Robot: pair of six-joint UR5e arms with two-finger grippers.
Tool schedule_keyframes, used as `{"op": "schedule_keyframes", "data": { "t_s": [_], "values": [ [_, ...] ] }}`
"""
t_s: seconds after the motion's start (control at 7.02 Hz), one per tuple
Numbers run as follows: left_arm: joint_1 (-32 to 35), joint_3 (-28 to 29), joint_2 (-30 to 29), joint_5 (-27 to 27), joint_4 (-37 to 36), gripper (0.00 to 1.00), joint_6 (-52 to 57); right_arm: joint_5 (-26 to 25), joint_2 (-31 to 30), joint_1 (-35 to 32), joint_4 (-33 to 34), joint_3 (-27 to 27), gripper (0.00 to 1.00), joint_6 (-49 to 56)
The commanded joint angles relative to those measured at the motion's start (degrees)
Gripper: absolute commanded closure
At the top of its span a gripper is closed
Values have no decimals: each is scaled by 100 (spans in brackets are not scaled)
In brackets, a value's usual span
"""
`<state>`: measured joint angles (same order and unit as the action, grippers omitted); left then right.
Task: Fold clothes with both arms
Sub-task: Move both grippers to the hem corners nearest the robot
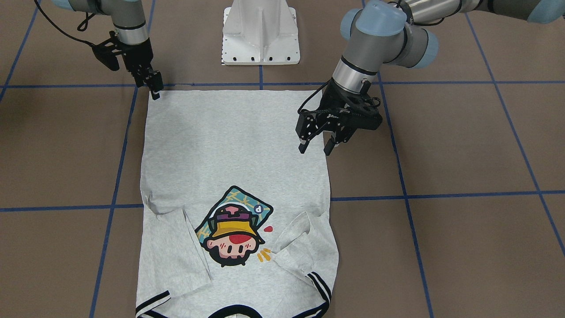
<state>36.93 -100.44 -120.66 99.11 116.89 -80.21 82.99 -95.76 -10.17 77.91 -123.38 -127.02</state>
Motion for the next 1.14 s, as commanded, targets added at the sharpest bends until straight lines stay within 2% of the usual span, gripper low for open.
{"op": "schedule_keyframes", "data": {
  "t_s": [0.0,0.43,0.57,1.0],
  "values": [
    [-11,33,7,-32,1,27,5,59,13,32,-4,60,19,-6],
    [-11,94,7,-41,1,27,-4,156,22,172,-169,148,21,2],
    [-11,112,7,-41,1,26,-4,174,-4,164,-458,279,26,2],
    [-2,112,42,-41,1,25,-4,174,13,155,-514,315,64,2]
  ]
}}
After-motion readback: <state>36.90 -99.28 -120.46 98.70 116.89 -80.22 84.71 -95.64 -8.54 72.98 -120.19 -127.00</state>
